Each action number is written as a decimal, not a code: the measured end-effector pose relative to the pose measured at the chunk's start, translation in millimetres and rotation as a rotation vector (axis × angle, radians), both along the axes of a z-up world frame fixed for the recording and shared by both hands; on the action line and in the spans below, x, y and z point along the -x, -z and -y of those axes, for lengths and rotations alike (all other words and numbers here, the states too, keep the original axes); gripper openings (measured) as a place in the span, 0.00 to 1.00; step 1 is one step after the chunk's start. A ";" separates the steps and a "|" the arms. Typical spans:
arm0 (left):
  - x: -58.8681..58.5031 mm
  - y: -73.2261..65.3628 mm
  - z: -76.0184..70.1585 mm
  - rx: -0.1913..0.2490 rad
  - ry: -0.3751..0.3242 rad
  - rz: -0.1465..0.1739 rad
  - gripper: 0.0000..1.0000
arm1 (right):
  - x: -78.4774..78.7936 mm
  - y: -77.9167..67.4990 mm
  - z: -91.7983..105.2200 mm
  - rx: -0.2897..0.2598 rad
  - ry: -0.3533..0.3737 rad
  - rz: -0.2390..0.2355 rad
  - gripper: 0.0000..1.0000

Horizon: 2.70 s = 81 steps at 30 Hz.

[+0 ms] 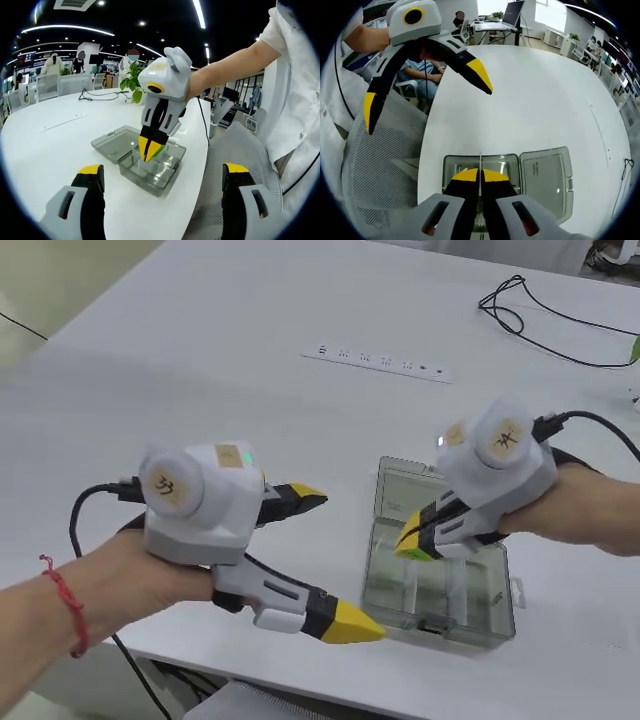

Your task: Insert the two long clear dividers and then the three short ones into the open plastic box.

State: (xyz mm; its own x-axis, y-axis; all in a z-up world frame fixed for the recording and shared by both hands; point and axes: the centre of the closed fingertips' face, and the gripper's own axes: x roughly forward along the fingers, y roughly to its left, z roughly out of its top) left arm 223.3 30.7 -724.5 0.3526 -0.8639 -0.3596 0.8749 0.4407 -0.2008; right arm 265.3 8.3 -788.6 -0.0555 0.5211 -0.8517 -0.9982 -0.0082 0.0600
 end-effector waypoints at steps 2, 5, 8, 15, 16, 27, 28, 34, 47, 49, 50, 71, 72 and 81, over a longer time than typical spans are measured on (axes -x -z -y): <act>-0.3 0.4 -0.3 0.000 0.000 -0.001 1.00 | -1.1 2.4 -0.2 0.001 -0.002 -0.003 0.02; -0.6 1.0 -0.6 -0.002 0.002 -0.002 1.00 | -2.6 6.2 0.0 0.008 -0.001 -0.007 0.02; -1.7 1.5 -1.3 -0.003 0.003 -0.002 1.00 | -3.3 12.2 -0.1 0.022 -0.001 -0.011 0.02; -2.4 2.0 -2.9 -0.006 0.004 -0.004 1.00 | -2.9 27.9 -0.5 0.084 -0.031 0.002 0.02; -2.5 1.9 -3.1 -0.007 0.004 -0.004 1.00 | -2.8 29.5 -0.3 0.095 -0.037 0.006 0.02; -2.1 1.5 -3.1 -0.007 0.004 -0.003 1.00 | -2.6 33.5 2.1 0.128 -0.040 0.008 0.03; -2.0 1.6 -3.1 -0.008 0.004 -0.003 1.00 | -2.6 33.5 2.1 0.126 -0.038 0.008 0.03; 0.6 2.7 -3.4 -0.016 0.009 -0.006 1.00 | -6.2 15.5 7.4 0.045 0.044 -0.002 0.10; 3.5 6.5 -0.6 -0.043 0.025 -0.010 1.00 | -16.1 -36.2 72.7 -0.070 0.152 0.006 0.31; 3.2 6.7 -0.6 -0.044 0.024 -0.010 1.00 | -15.1 -37.6 88.4 -0.062 0.158 0.010 0.34; 2.9 6.8 -0.6 -0.044 0.024 -0.010 1.00 | -12.4 -37.3 100.2 -0.048 0.161 0.015 0.36; 1.4 7.8 -1.8 -0.064 0.018 -0.023 1.00 | 7.4 31.4 248.6 0.281 0.094 0.018 0.52; 1.2 8.3 -2.3 -0.067 0.016 -0.023 1.00 | 5.5 36.2 252.6 0.295 0.069 0.030 0.51; 0.9 7.4 -1.8 -0.066 0.008 -0.030 1.00 | -3.7 54.5 259.2 0.335 -0.002 0.062 0.46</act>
State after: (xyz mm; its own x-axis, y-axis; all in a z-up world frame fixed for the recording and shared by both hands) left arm 222.4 32.6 -731.9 0.3344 -0.8404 -0.4265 0.8724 0.4472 -0.1974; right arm 269.0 -251.0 -843.0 0.0008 0.2113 -0.9774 -1.0000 -0.0003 -0.0008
